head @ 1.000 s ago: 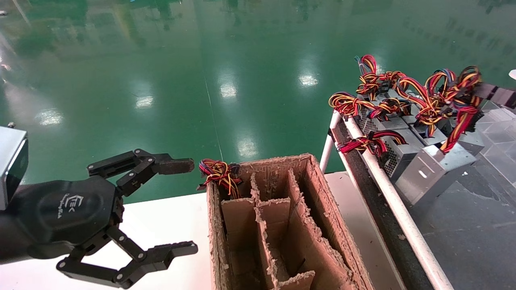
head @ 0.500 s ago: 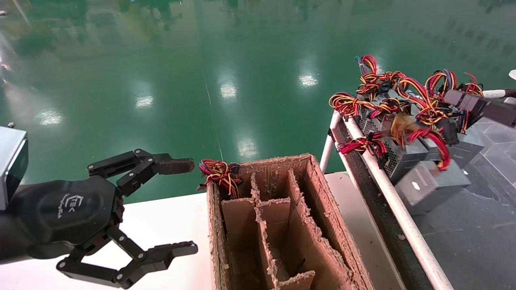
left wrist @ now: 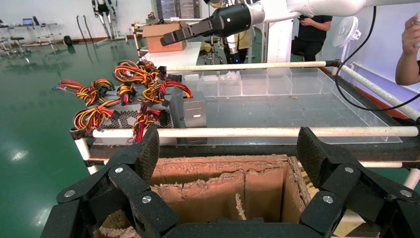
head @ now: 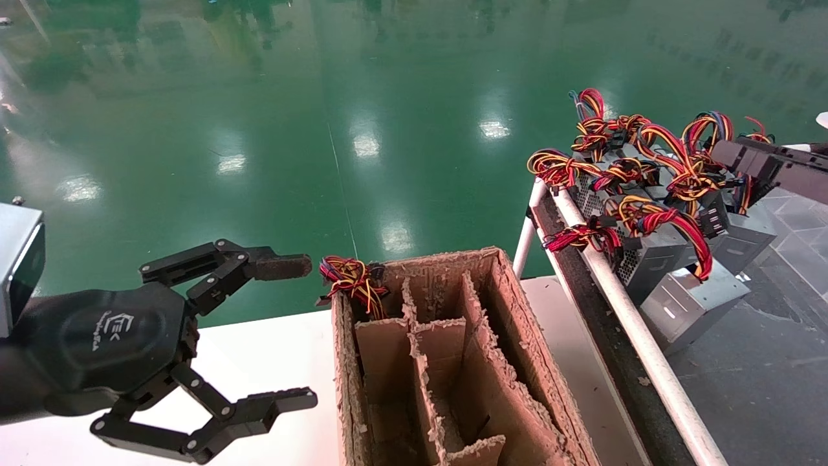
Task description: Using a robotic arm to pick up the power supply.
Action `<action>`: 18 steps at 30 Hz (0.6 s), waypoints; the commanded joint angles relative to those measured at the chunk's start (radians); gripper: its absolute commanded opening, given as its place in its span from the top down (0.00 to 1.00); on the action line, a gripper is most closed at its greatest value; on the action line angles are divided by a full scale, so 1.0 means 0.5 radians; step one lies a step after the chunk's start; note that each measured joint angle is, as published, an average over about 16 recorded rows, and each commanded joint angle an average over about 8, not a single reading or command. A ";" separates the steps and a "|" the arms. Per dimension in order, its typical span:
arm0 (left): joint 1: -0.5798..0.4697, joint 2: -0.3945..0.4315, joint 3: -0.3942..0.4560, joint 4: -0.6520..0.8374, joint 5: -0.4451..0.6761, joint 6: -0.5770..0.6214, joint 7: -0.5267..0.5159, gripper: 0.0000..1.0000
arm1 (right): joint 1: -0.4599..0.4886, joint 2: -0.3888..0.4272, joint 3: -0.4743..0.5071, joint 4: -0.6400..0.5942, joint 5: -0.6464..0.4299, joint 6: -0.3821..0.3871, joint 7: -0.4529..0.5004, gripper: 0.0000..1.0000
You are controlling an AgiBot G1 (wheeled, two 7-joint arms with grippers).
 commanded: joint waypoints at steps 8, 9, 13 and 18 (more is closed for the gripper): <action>0.000 0.000 0.000 0.000 0.000 0.000 0.000 0.00 | -0.142 0.005 0.040 0.302 0.068 0.012 -0.011 0.00; 0.000 0.000 0.000 0.000 0.000 0.000 0.000 0.00 | -0.161 0.005 0.045 0.341 0.077 0.014 -0.010 0.00; 0.000 0.000 0.000 0.000 0.000 0.000 0.000 0.00 | -0.240 0.008 0.066 0.504 0.113 0.023 -0.006 0.00; 0.000 0.000 0.000 0.000 0.000 0.000 0.000 0.00 | -0.337 0.012 0.091 0.705 0.157 0.035 -0.001 0.00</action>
